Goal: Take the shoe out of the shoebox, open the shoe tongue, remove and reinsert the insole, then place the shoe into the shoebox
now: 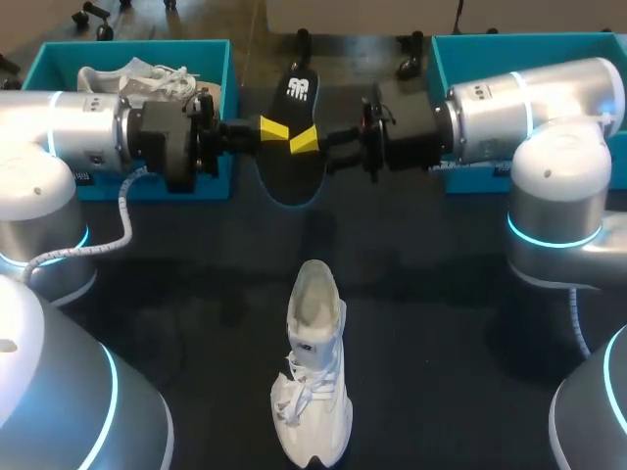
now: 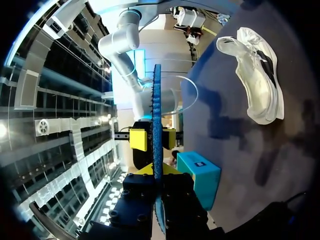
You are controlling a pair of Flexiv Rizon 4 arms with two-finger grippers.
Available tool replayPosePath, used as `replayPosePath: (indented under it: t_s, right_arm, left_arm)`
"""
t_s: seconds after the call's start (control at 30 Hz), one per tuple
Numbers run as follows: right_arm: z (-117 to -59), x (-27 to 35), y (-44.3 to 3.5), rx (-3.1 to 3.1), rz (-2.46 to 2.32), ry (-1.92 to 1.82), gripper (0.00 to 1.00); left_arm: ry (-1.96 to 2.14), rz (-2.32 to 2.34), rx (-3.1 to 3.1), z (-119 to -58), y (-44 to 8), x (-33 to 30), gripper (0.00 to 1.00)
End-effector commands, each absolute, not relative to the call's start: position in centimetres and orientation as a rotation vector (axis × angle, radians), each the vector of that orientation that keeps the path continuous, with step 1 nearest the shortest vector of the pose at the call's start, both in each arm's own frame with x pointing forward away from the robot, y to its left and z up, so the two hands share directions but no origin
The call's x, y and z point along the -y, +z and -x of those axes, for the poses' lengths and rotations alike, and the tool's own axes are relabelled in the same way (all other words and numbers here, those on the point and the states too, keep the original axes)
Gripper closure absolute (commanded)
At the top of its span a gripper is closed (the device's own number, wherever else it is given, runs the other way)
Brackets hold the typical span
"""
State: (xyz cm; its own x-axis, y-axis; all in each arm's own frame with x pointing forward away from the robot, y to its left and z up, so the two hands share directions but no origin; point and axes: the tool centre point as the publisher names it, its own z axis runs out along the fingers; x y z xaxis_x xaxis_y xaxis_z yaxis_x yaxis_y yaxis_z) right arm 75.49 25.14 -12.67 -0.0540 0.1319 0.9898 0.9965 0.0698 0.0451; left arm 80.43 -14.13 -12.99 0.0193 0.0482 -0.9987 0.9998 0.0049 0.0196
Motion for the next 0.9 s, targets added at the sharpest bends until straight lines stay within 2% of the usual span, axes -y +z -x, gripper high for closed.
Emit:
replayPosePath:
  t_s: [0.03,0.3,0.7,0.9]
  right_arm:
    - [-75.32,-25.35,-12.71,1.374,1.236,-1.134,0.76]
    - [-75.32,-25.47,-12.68,1.376,1.231,-1.135,0.78]
    - [-75.15,-25.46,-13.0,1.362,1.229,-1.144,0.85]
    - [-75.07,-25.49,-13.04,1.356,1.23,-1.149,0.82]
  left_arm:
    - [-1.167,-1.25,-1.228,-80.47,-13.07,14.2,1.0]
    - [-1.167,-1.252,-1.223,-80.3,-13.13,14.27,1.0]
    - [-1.169,-1.252,-1.222,-80.21,-13.24,14.38,1.0]
    - [-1.164,-1.252,-1.22,-80.17,-13.25,14.43,1.0]
